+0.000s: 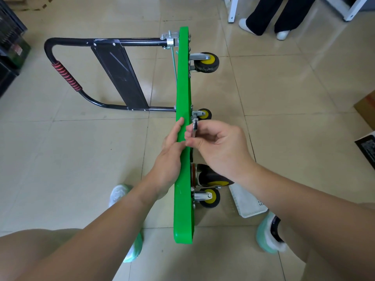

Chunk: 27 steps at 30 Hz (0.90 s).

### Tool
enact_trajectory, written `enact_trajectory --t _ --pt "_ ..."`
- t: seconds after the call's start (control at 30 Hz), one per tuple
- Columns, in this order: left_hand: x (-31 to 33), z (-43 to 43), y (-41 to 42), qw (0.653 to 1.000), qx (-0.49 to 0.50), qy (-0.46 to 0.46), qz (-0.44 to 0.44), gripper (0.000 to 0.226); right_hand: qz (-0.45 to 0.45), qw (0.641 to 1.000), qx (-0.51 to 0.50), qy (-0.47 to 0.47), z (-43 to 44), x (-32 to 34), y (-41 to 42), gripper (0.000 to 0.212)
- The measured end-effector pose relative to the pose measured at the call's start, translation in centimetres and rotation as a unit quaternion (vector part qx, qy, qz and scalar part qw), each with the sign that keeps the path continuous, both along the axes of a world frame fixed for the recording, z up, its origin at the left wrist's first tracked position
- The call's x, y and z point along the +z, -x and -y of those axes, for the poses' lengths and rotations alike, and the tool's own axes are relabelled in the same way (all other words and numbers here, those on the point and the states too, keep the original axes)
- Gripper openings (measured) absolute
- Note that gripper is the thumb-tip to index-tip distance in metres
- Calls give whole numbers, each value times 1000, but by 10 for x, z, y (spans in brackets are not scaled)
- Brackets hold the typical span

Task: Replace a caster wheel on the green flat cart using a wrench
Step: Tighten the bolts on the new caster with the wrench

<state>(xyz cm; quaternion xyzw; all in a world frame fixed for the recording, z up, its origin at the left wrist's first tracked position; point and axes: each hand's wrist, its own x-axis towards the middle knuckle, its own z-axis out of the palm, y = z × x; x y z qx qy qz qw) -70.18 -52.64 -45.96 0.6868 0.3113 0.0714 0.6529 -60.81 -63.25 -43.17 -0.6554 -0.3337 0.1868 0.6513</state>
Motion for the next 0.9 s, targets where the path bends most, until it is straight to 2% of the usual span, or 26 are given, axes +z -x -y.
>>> enact_trajectory --t 0.07,0.2,0.27,0.37,0.47,0.6,0.73,0.9 --pt "-1 -1 0 1000 -2 -6 -5 63 -25 999 -10 23 -3 6 -8 37" --pt "1 1 0 1000 -6 1 0 63 -153 979 -89 103 -10 6 -38 13" --pt "2 1 0 1000 -8 6 2 61 -186 971 -80 131 -11 3 -48 11" --pt "0 -2 0 1000 -10 7 7 62 -163 973 -39 158 -16 -3 -47 11" --pt "-1 -2 0 1000 -18 3 2 66 -167 971 -56 164 -16 -5 -48 10" --pt "0 -1 -1 1000 -16 1 0 67 -185 978 -55 84 -9 22 -57 12" --pt "-1 -1 -1 1000 -8 -4 7 62 -128 991 -4 33 8 42 -45 17" --pt "-2 1 -2 1000 5 -11 4 60 -65 998 16 -2 19 29 -24 24"
